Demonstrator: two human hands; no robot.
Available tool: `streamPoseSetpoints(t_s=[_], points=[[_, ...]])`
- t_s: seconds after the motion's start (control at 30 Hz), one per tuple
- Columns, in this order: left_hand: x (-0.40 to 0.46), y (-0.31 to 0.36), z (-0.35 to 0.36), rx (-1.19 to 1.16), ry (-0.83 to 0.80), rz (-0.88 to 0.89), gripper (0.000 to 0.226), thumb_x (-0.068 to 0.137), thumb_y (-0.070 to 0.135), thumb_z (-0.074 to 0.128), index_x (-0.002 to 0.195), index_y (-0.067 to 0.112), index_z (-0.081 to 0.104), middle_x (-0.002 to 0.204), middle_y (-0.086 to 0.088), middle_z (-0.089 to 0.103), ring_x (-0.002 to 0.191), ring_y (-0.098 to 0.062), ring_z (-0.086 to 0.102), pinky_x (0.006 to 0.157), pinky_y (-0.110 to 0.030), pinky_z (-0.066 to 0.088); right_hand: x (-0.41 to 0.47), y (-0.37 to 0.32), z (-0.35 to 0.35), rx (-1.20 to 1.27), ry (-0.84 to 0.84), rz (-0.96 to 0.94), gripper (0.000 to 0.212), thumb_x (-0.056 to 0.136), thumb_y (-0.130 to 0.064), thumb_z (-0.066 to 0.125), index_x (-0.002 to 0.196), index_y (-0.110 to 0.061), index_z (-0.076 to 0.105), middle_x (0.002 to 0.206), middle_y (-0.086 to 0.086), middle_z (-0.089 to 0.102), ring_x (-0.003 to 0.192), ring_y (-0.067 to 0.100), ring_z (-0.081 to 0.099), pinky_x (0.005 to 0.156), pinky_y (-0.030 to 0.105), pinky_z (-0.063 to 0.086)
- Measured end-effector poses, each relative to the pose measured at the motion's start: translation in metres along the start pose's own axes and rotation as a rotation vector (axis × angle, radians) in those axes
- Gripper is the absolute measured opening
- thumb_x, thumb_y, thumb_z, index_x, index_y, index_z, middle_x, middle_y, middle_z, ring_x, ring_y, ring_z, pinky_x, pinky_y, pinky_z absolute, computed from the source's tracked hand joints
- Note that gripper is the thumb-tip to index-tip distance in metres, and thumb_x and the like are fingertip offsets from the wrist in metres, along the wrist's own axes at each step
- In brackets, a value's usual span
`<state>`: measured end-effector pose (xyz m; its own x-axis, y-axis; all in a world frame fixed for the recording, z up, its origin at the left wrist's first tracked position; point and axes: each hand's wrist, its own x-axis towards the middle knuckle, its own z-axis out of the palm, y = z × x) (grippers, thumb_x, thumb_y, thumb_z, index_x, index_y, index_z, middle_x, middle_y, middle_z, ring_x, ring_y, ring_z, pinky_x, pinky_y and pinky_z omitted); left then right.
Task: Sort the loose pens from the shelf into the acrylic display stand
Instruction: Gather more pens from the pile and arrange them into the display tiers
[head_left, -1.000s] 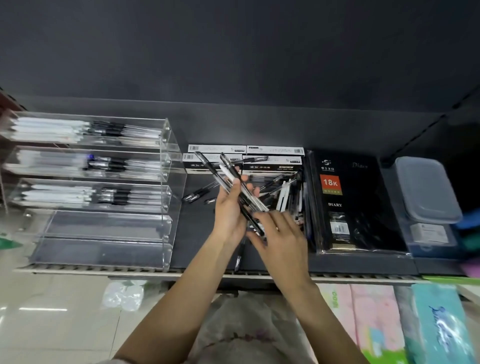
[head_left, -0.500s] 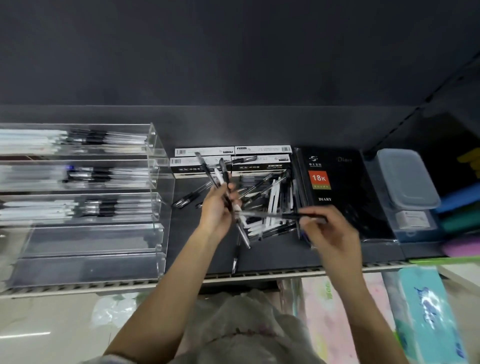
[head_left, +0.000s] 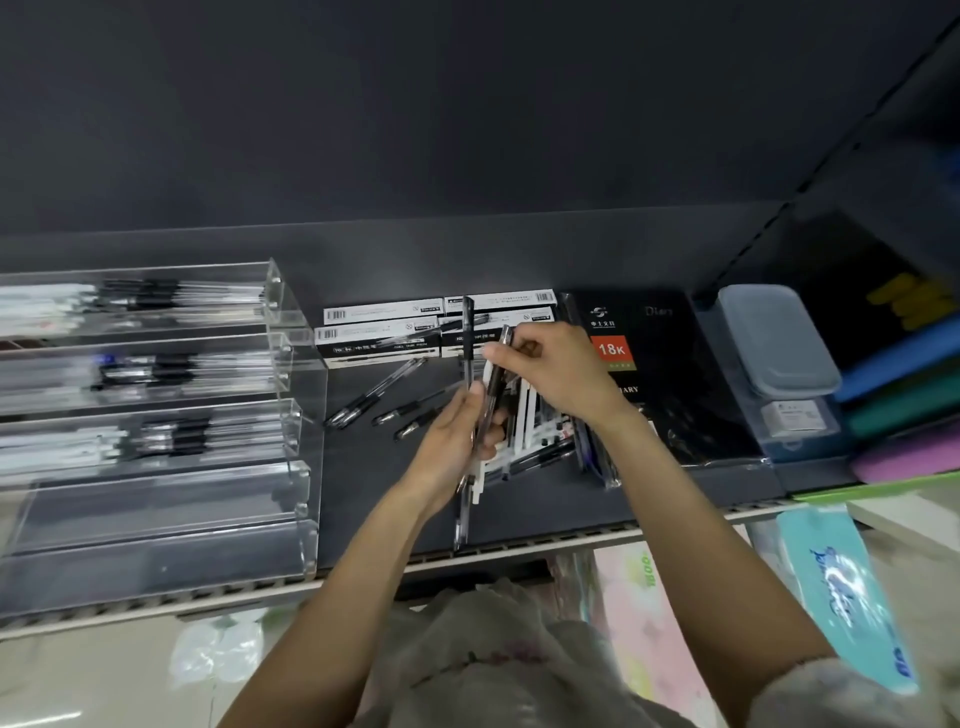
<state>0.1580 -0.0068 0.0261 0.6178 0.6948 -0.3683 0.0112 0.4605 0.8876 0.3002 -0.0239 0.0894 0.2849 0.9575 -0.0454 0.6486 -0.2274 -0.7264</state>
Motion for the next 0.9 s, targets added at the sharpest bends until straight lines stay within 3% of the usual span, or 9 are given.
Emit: streamPoseSetpoints(t_s=[0.07,0.13,0.27,0.37,0.5,0.57,0.63,0.73,0.9], points=[[0.000,-0.002,0.000,0.036,0.032,0.002,0.048,0.096,0.051,0.040,0.128,0.015,0.045,0.077,0.004,0.053,0.055,-0.005,0.044,0.055,-0.017,0.039,0.002,0.002,0.008,-0.010,0.060,0.008,0.042,0.083,-0.045,0.065,0.054,-0.020,0.048,0.049,-0.010,0.044,0.048,0.004,0.038,0.054,0.028,0.035],[-0.002,-0.003,0.001,0.092,0.040,0.037,0.048,0.093,0.056,0.041,0.122,0.019,0.050,0.078,0.006,0.055,0.055,-0.004,0.046,0.059,-0.020,0.039,0.003,0.004,0.016,-0.012,0.138,0.027,0.043,0.083,-0.047,0.066,0.052,-0.024,0.045,0.048,-0.009,0.043,0.047,0.005,0.038,0.054,0.029,0.036],[-0.004,0.001,0.009,0.126,0.013,0.101,0.024,0.099,0.038,0.038,0.103,0.017,0.048,0.075,0.001,0.043,0.051,-0.003,0.037,0.052,-0.017,0.034,0.000,0.007,0.030,-0.144,0.298,0.089,0.044,0.083,-0.053,0.062,0.055,-0.025,0.043,0.053,-0.011,0.044,0.054,0.009,0.045,0.055,0.026,0.034],[-0.001,0.003,0.008,0.152,-0.029,0.122,0.013,0.097,0.026,0.047,0.096,0.014,0.044,0.067,0.004,0.034,0.047,-0.003,0.029,0.046,-0.015,0.027,-0.004,0.008,0.037,-0.184,0.383,0.022,0.040,0.082,-0.051,0.063,0.064,-0.018,0.052,0.062,-0.008,0.049,0.059,0.012,0.047,0.055,0.027,0.036],[0.002,0.009,0.004,-0.058,0.131,0.191,0.008,0.099,0.012,0.046,0.092,0.015,0.044,0.060,0.009,0.035,0.044,-0.001,0.028,0.041,-0.013,0.026,-0.030,0.011,0.043,0.329,0.457,0.031,0.022,0.092,-0.042,0.052,0.089,-0.020,0.052,0.083,-0.003,0.057,0.077,0.013,0.055,0.071,0.028,0.047],[0.005,0.014,0.003,-0.226,0.203,0.240,0.010,0.100,0.014,0.044,0.090,0.015,0.043,0.064,0.008,0.037,0.048,-0.002,0.029,0.044,-0.013,0.028,-0.054,0.011,0.058,0.613,0.356,0.212,0.018,0.097,-0.042,0.041,0.099,-0.027,0.049,0.097,-0.002,0.058,0.090,0.015,0.058,0.083,0.033,0.050],[0.007,0.019,0.005,-0.339,0.220,0.289,0.013,0.100,0.015,0.042,0.087,0.017,0.042,0.065,0.008,0.037,0.050,-0.003,0.032,0.047,-0.014,0.031,-0.073,0.009,0.077,0.949,0.219,0.487,0.025,0.099,-0.040,0.036,0.109,-0.022,0.050,0.107,0.004,0.060,0.095,0.019,0.061,0.088,0.038,0.051],[0.006,0.023,0.012,-0.301,0.205,0.371,0.010,0.101,0.015,0.041,0.091,0.017,0.043,0.066,0.009,0.038,0.054,-0.005,0.034,0.052,-0.017,0.034,-0.080,-0.004,0.088,1.448,0.186,0.716,0.033,0.100,-0.035,0.038,0.113,-0.011,0.055,0.104,0.011,0.063,0.096,0.026,0.062,0.091,0.041,0.050],[0.005,0.030,0.013,-0.228,0.181,0.428,0.005,0.100,0.015,0.042,0.095,0.015,0.041,0.064,0.012,0.043,0.055,-0.006,0.036,0.053,-0.017,0.036,-0.073,-0.016,0.081,1.730,0.257,0.757,0.032,0.098,-0.035,0.042,0.110,-0.008,0.056,0.109,0.018,0.061,0.108,0.030,0.056,0.104,0.041,0.041]])
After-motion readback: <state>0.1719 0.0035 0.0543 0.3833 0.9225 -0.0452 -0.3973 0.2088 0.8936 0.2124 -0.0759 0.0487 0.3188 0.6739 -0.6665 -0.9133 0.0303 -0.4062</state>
